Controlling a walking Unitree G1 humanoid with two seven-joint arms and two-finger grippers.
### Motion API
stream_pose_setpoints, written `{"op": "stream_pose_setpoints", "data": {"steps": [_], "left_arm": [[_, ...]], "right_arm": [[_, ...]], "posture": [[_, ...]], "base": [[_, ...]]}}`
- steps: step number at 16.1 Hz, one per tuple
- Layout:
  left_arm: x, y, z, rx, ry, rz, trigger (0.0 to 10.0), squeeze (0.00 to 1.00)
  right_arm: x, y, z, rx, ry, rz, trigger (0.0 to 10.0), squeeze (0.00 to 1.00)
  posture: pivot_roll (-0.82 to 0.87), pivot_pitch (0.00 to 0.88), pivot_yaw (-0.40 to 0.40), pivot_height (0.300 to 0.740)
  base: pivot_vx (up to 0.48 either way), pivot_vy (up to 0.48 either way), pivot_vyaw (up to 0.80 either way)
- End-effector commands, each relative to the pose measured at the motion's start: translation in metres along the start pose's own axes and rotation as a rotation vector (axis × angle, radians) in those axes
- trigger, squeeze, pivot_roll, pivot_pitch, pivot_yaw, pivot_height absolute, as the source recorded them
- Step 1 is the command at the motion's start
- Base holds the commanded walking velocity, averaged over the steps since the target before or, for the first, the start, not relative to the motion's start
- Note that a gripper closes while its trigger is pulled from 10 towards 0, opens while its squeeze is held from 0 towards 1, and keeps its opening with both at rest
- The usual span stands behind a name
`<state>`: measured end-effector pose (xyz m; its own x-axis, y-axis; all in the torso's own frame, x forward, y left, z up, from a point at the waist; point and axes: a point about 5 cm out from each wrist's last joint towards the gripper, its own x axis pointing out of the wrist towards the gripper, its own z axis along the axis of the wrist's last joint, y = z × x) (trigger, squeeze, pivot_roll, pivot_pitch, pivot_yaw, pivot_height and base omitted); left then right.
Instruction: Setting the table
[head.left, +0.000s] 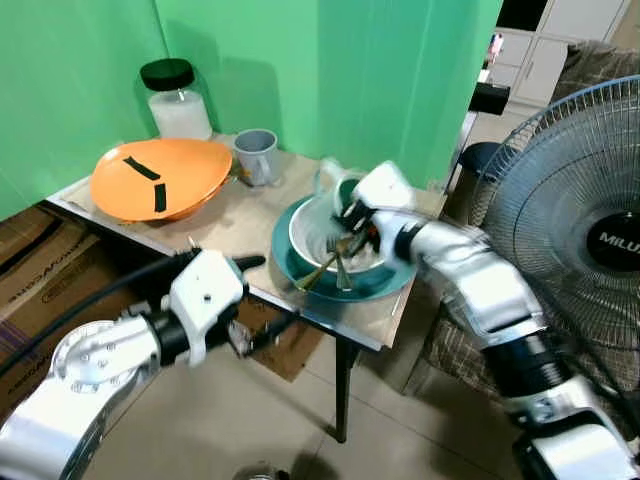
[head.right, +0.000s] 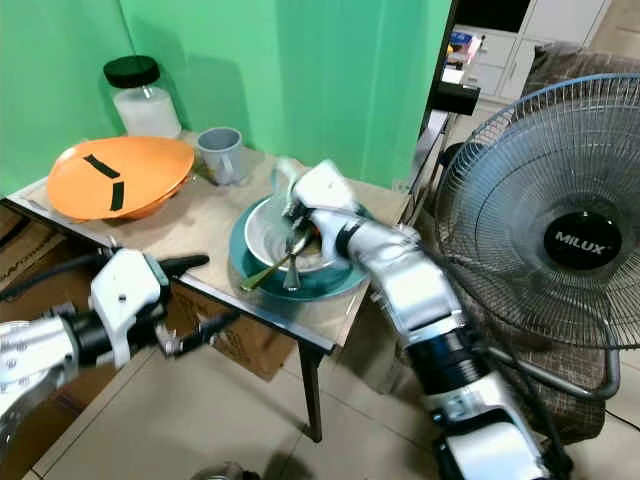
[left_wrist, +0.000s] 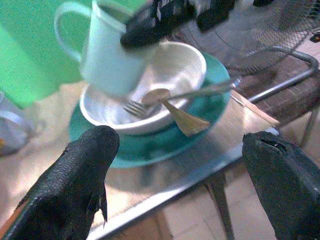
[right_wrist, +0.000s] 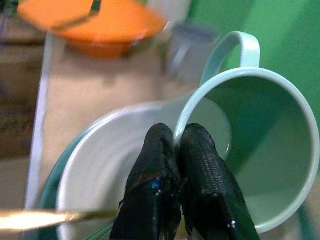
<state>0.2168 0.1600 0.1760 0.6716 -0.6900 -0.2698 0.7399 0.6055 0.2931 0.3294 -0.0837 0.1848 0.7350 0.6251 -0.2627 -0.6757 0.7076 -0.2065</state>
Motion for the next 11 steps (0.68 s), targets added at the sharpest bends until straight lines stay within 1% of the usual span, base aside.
{"op": "stream_pose_setpoints", "data": {"steps": [1,2,3,4,5,6,7,8,9,10,11], "left_arm": [[0.001,0.007,0.007,0.011,-0.039,0.056,10.0,0.0],[0.001,0.013,0.014,0.002,-0.081,0.119,10.0,0.0],[0.001,0.016,0.016,-0.005,-0.098,0.15,10.0,0.0],[0.0,0.019,0.02,-0.029,-0.131,0.211,10.0,0.0],[0.003,0.02,0.023,-0.056,-0.15,0.28,10.0,0.0],[0.004,0.021,0.023,-0.068,-0.151,0.308,10.0,0.0],[0.009,0.024,0.023,-0.093,-0.142,0.41,10.0,0.0],[0.011,0.027,0.024,-0.096,-0.161,0.477,10.0,0.0],[0.012,0.032,0.022,-0.092,-0.147,0.543,10.0,0.0],[0.012,0.04,0.017,-0.113,-0.138,0.638,10.0,0.0],[0.013,0.042,0.017,-0.107,-0.144,0.676,10.0,0.0]], "right_arm": [[-0.016,-0.014,0.024,-0.006,-0.107,-0.071,0.0,0.0],[-0.033,-0.022,0.04,0.024,-0.21,-0.126,0.0,0.0],[-0.042,-0.023,0.046,0.04,-0.256,-0.145,0.0,0.0],[-0.059,-0.022,0.053,0.057,-0.315,-0.174,0.0,0.0],[-0.078,-0.021,0.051,0.06,-0.34,-0.242,0.0,0.0],[-0.085,-0.02,0.05,0.067,-0.348,-0.269,0.0,0.0],[-0.105,-0.02,0.047,0.055,-0.396,-0.398,4.8,0.0],[-0.114,-0.021,0.042,0.064,-0.392,-0.46,10.0,0.0],[-0.119,-0.021,0.038,0.054,-0.379,-0.49,10.0,0.0],[-0.122,-0.022,0.026,0.067,-0.34,-0.544,10.0,0.0],[-0.123,-0.02,0.019,0.083,-0.317,-0.561,10.0,0.0]], "posture": [[0.05,0.0,0.013,0.74],[0.05,0.0,0.009,0.74],[0.04,0.0,0.01,0.74],[0.02,0.0,0.023,0.74],[0.0,0.0,0.03,0.74],[-0.01,0.0,0.031,0.74],[-0.03,0.0,0.042,0.74],[-0.04,0.0,0.05,0.74],[-0.05,0.0,0.057,0.74],[-0.06,0.0,0.06,0.74],[-0.06,0.0,0.058,0.74]], "base": [[0.0,0.0,0.0],[0.0,0.0,0.0],[0.0,0.0,0.0],[0.0,0.0,0.0],[0.0,0.0,0.0],[0.0,0.0,0.0],[0.0,0.0,0.0],[0.0,0.0,0.0],[0.0,0.0,0.0],[0.0,0.0,0.0],[0.0,0.0,-0.47]]}}
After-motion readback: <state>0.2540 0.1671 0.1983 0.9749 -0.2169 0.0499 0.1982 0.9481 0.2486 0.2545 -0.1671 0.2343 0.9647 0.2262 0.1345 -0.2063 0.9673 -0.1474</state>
